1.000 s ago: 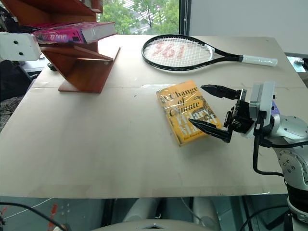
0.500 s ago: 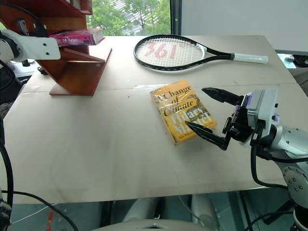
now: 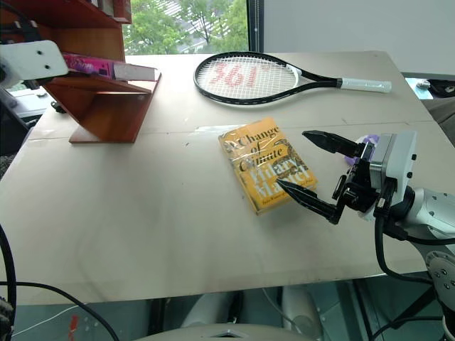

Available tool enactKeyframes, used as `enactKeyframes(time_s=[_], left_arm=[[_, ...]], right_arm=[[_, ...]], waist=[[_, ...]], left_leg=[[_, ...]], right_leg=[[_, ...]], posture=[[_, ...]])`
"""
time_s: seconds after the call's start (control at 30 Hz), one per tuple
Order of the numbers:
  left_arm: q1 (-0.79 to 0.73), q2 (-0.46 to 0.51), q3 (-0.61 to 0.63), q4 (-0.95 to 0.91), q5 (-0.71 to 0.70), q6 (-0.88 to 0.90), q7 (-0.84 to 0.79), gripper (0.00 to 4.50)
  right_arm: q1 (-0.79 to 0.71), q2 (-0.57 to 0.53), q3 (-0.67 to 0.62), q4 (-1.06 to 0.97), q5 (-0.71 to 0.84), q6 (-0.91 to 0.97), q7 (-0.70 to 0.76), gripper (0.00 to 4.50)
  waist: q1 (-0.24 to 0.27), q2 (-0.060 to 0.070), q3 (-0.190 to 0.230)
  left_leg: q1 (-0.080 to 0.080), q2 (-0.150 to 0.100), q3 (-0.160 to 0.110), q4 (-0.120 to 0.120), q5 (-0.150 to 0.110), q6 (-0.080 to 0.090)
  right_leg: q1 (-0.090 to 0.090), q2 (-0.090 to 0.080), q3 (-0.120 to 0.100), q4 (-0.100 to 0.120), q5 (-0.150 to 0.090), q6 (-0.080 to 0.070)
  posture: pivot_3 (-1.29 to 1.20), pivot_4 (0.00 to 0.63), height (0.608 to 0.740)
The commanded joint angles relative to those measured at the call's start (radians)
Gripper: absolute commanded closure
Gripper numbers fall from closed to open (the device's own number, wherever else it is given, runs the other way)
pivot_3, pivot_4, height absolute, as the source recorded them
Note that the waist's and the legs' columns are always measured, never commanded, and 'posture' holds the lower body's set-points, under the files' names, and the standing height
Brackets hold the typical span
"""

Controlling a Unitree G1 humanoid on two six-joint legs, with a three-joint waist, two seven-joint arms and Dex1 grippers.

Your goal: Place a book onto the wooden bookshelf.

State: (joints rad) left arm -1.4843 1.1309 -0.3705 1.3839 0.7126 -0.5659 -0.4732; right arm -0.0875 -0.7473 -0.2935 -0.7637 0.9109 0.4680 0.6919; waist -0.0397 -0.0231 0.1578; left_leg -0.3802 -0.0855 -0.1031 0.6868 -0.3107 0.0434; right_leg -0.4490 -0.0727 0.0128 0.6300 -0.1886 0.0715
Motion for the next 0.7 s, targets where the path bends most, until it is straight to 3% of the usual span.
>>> enactKeyframes(time_s=[0.03,0.3,0.47,0.57,0.7], left_arm=[[0.014,0.041,0.045,-0.007,-0.046,-0.01,-0.038,0.03],[0.083,0.098,0.137,-0.027,-0.152,-0.065,-0.124,0.03],[0.119,0.113,0.272,-0.048,-0.32,-0.132,-0.272,0.03],[0.145,0.098,0.408,-0.067,-0.498,-0.13,-0.461,0.76],[0.204,0.042,0.563,-0.154,-0.743,-0.024,-0.751,2.39]], right_arm=[[-0.019,-0.008,-0.018,-0.003,0.015,-0.012,0.007,0.0],[-0.069,-0.002,0.016,0.044,-0.003,-0.017,0.049,0.0],[-0.069,-0.002,0.016,0.043,-0.001,-0.017,0.059,0.0],[-0.062,-0.001,0.013,0.042,-0.002,-0.017,0.063,0.0],[-0.065,-0.009,0.002,0.052,0.001,-0.015,0.074,0.0]], waist=[[0.001,0.0,0.0],[0.004,-0.002,-0.001],[0.005,-0.003,-0.001],[0.005,-0.003,-0.001],[0.003,-0.002,-0.001]], left_leg=[[0.0,0.0,0.0,0.0,0.0,0.0],[-0.001,0.0,-0.001,0.001,0.0,0.0],[-0.001,0.0,-0.001,0.001,0.0,0.0],[-0.001,0.0,-0.001,0.002,0.0,0.0],[0.0,0.0,-0.001,0.002,0.0,0.0]], right_leg=[[0.0,0.0,0.0,0.0,0.0,0.0],[0.0,0.0,-0.001,0.001,0.0,0.0],[0.0,0.0,-0.001,0.001,0.0,0.0],[0.0,-0.001,-0.001,0.001,0.0,0.0],[0.0,-0.001,-0.001,0.002,0.0,0.0]], posture=[[0.0,0.15,0.74],[0.0,0.15,0.74],[0.0,0.15,0.74],[0.0,0.15,0.74],[0.0,0.15,0.74]])
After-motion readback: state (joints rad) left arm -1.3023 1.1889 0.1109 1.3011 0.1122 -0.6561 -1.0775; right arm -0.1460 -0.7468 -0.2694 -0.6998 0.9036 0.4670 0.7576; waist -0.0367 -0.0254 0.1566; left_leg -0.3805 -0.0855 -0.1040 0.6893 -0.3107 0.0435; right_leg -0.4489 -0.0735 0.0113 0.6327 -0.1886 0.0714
